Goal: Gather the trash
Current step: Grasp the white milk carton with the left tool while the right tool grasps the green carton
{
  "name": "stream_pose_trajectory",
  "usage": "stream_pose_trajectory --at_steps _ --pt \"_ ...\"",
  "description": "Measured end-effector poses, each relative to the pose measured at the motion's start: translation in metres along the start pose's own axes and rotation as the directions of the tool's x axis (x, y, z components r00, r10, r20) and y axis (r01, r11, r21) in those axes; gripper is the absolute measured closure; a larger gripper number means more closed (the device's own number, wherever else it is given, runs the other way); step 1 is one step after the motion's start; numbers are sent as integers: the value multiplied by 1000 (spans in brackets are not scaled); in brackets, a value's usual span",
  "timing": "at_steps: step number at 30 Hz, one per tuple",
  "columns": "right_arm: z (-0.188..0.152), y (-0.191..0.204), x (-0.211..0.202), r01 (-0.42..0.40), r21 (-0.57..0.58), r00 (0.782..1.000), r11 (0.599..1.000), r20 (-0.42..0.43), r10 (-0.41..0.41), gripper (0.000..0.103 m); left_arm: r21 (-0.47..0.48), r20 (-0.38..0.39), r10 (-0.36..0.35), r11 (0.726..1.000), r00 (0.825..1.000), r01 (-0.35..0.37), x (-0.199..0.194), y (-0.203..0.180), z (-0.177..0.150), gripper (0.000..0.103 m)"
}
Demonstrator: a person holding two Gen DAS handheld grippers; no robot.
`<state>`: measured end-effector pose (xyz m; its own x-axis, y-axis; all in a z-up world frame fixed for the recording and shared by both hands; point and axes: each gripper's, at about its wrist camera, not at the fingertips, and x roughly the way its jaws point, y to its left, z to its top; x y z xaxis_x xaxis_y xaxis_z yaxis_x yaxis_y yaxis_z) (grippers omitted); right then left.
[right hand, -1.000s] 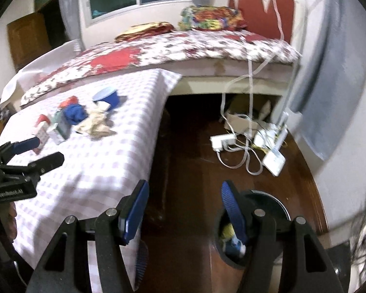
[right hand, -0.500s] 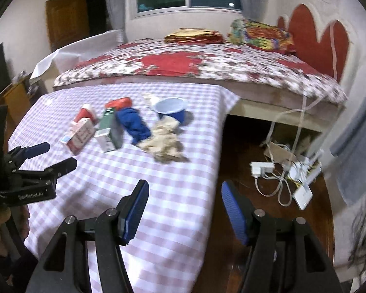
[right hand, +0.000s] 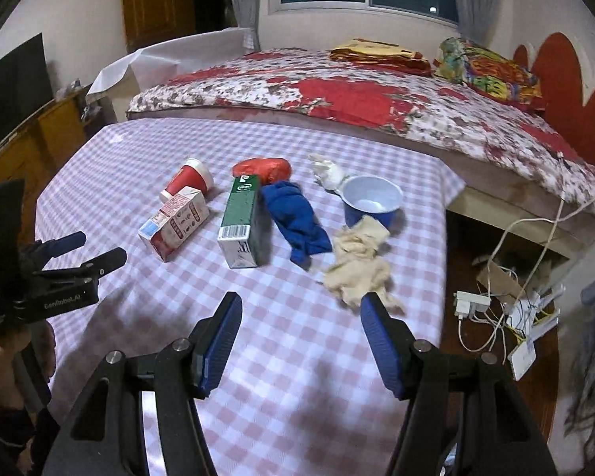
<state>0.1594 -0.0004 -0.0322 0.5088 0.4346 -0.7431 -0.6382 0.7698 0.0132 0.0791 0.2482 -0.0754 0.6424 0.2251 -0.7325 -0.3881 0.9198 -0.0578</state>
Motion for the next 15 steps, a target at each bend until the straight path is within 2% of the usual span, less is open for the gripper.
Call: stream_pose_trajectory --at_steps 12,15 --pt "22 35 62 -79 -85 995 993 -61 74 39 -7 -30 4 1000 1000 -4 43 16 14 19" --pt "26 46 84 -101 -110 992 989 -87 92 43 -6 -45 -2 1000 999 2 55 17 18 22"
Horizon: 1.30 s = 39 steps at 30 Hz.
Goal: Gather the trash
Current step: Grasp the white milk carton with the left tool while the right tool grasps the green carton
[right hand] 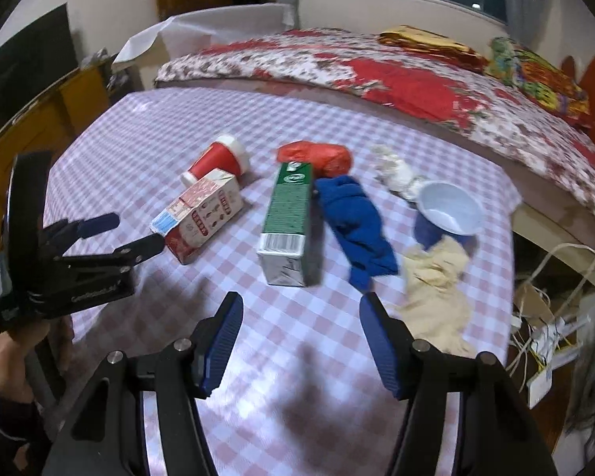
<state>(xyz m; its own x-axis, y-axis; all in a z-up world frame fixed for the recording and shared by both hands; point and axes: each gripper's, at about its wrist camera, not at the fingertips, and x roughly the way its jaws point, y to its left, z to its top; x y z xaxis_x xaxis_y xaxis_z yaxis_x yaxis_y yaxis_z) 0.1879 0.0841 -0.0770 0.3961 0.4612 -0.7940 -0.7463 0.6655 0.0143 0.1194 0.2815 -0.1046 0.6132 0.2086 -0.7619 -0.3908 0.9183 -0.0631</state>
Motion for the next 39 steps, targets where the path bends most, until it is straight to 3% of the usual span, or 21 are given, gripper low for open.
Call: stream_pose_trajectory --at_steps 11,16,18,25,32,33,34,35,36,37,39 --pt "30 3 77 -75 3 995 997 -65 75 55 23 -73 -15 1000 997 16 35 -4 17 27" --pt "38 -1 92 -94 4 993 996 -65 94 58 -21 -114 -58 998 992 56 51 1 19 38" --pt "37 -3 90 -98 -1 993 995 -64 98 58 -46 -133 -99 995 986 94 56 2 19 64" --pt "20 6 69 -87 -42 995 995 -60 84 59 -57 -78 -82 995 994 77 31 9 12 66" --pt "18 7 73 -61 -34 996 998 -64 59 58 -60 -89 -80 995 993 74 28 12 9 66" --pt "20 8 75 -49 -32 997 998 -62 47 57 -62 -89 -79 995 993 74 28 12 9 66" --pt "22 9 79 -43 -27 997 999 -66 41 47 -64 -89 -78 995 993 73 29 12 10 66" --pt "25 9 82 -50 -21 997 999 -64 49 45 -66 -91 -80 995 993 74 29 13 10 66" --pt "27 8 86 -57 -10 996 998 -74 56 45 -67 -90 -81 995 993 75 28 12 10 66" --pt "29 7 88 -45 3 996 999 -80 45 59 -65 -88 -81 995 993 76 27 12 10 66" --pt "30 5 84 -56 20 997 998 -59 57 61 -59 -79 -80 995 994 76 22 12 9 66"
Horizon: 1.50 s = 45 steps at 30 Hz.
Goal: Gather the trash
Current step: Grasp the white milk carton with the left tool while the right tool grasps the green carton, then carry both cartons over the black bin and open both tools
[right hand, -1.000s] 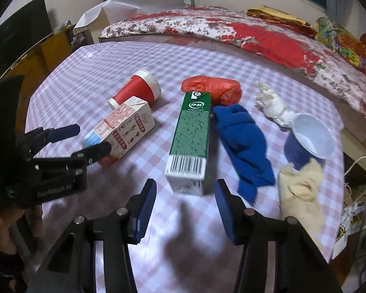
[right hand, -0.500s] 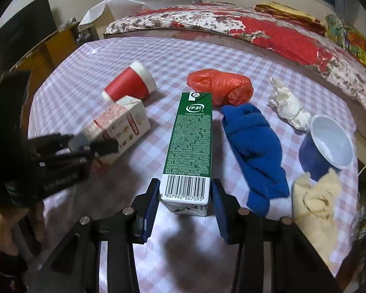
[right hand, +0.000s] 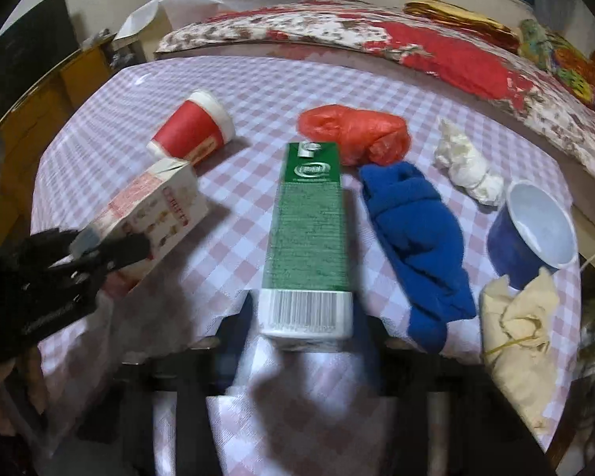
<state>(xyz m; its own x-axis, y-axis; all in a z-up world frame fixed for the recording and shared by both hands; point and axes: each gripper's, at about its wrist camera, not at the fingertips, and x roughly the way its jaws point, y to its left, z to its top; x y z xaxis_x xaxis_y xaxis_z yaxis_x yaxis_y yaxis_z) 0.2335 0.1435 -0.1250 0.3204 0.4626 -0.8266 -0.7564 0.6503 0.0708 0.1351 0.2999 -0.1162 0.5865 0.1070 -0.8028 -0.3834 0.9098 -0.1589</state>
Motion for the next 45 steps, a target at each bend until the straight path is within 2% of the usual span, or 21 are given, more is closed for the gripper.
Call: stream_pose_trajectory --at_steps 8,16,23,31,45 --pt "-16 6 -60 64 -36 992 997 112 -60 63 23 47 -16 1000 999 15 -26 -11 -9 66" --pt "-50 -29 -131 128 50 975 991 176 -135 63 79 86 -69 995 994 62 -51 -45 -13 66" --pt "-89 -68 -177 181 153 958 971 194 -209 63 146 88 -120 984 989 107 -60 -91 -19 66" --pt "-136 -111 -209 234 247 941 940 184 -283 63 224 78 -179 962 981 158 -67 -142 -26 66" --pt "-217 -175 -252 306 407 910 861 141 -390 63 353 22 -301 895 953 274 -75 -244 -49 66"
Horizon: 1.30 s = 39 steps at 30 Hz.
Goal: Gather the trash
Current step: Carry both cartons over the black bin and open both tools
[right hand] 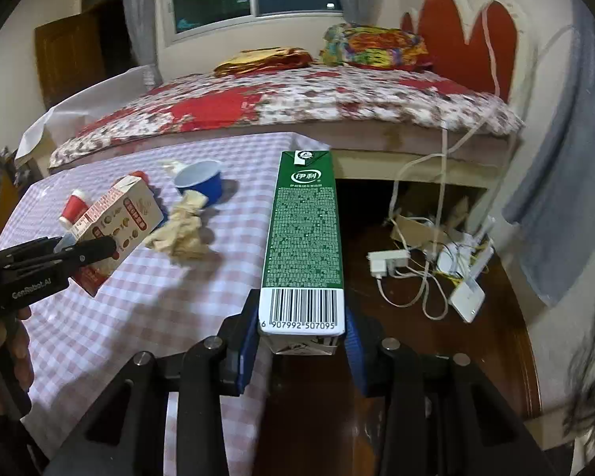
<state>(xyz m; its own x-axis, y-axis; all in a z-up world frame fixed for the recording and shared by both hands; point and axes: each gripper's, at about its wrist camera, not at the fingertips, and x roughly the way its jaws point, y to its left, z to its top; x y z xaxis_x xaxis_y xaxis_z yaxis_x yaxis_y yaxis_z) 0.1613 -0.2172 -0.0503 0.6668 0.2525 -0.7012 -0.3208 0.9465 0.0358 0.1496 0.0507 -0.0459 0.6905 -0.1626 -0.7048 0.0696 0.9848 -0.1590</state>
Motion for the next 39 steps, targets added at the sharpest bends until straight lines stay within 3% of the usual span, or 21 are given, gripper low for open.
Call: stream_pose_trajectory --at_steps 16,30,39 --pt "-58 -83 -33 132 135 991 982 -40 -128 63 142 -56 -120 982 991 127 15 -102 -9 66" --pt "-112 -141 -55 215 235 975 948 -100 -197 63 258 -149 -203 937 968 236 31 -186 -32 66" --pt "-148 -163 -50 245 260 964 934 -172 -205 62 304 -239 -213 910 947 282 53 -218 -51 66"
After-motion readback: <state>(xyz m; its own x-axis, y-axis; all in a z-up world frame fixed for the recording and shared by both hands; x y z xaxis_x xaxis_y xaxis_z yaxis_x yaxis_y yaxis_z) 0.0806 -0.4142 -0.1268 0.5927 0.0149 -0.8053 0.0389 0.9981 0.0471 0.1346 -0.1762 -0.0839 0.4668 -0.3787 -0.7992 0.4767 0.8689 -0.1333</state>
